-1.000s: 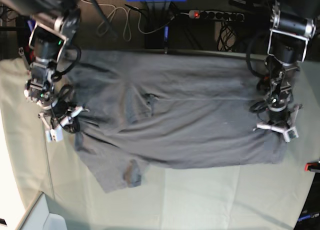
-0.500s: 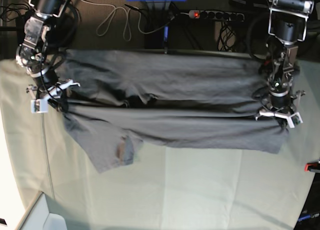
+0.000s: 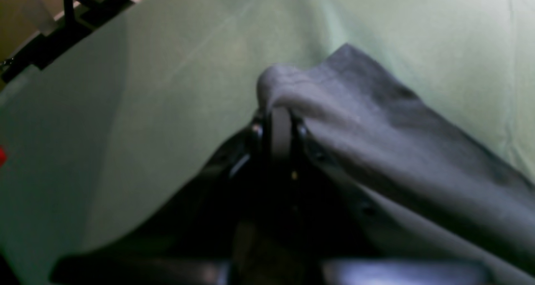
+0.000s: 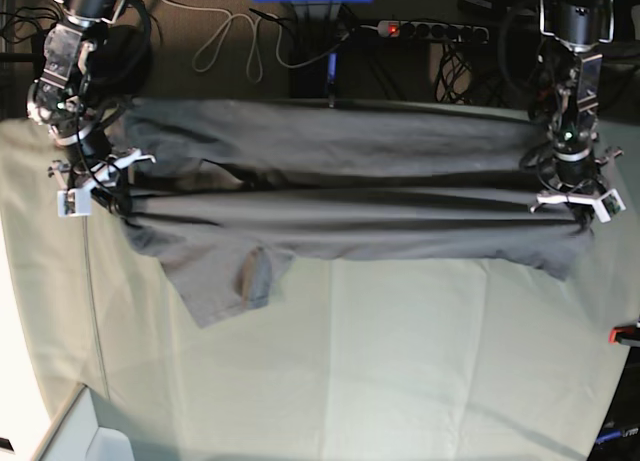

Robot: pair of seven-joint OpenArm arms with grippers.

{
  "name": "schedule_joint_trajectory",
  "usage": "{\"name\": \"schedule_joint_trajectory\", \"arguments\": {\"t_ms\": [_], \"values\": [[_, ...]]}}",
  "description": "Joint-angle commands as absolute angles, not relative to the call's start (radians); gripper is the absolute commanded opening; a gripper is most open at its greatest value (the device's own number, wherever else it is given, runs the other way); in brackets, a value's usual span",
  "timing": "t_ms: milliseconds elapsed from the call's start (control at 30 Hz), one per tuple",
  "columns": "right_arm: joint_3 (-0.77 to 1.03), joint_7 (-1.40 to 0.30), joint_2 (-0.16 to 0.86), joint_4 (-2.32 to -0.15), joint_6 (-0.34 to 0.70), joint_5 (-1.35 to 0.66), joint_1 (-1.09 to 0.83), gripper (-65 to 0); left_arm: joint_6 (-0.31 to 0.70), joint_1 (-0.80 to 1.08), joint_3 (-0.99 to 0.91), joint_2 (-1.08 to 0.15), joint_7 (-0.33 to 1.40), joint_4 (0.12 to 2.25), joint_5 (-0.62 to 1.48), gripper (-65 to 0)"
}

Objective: Layout the t-shirt on the table in an organized manner, then fold the t-shirt properly
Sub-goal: 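Lift the side edges with both grippers and fold them over the shirt's middle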

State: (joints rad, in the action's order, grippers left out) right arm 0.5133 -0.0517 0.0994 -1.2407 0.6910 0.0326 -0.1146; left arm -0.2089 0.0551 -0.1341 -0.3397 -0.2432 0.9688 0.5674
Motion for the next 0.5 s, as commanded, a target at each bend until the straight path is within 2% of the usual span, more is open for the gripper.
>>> {"name": "schedule_joint_trajectory", "arguments": {"t_ms": [0, 67, 133, 233, 333, 467], "values": [[0.513, -0.025, 0.113, -1.257, 0.698, 0.018, -0.107, -65.0, -0.217, 0.042, -0.140, -0.358, -0.274, 0.981, 0.564, -61.3], [0.512, -0.028, 0.114, -1.257, 0.698, 0.019, -0.107, -65.0, -0.217, 0.041, -0.140, -0.358, -0.242, 0.983, 0.564, -51.8], [0.512, -0.028, 0.114, -1.257, 0.698, 0.019, -0.107, -65.0, -0.217, 0.038, -0.147, -0.357, -0.193, 0.990, 0.564, -39.6], [0.512, -0.028, 0.114, -1.257, 0.698, 0.019, -0.110, -65.0, -0.219, 0.044, -0.147, -0.355, -0.157, 1.046, 0.564, -26.7], [0.512, -0.028, 0.117, -1.273, 0.698, 0.019, -0.137, -63.9, -0.222, 0.070, -0.148, -0.355, -0.156, 1.101, 0.564, -22.8], [0.513, -0.028, 0.119, -1.305, 0.698, 0.019, -0.165, -50.2, -0.223, 0.076, -0.148, -0.364, -0.156, 1.170, 0.564, -22.8]]}}
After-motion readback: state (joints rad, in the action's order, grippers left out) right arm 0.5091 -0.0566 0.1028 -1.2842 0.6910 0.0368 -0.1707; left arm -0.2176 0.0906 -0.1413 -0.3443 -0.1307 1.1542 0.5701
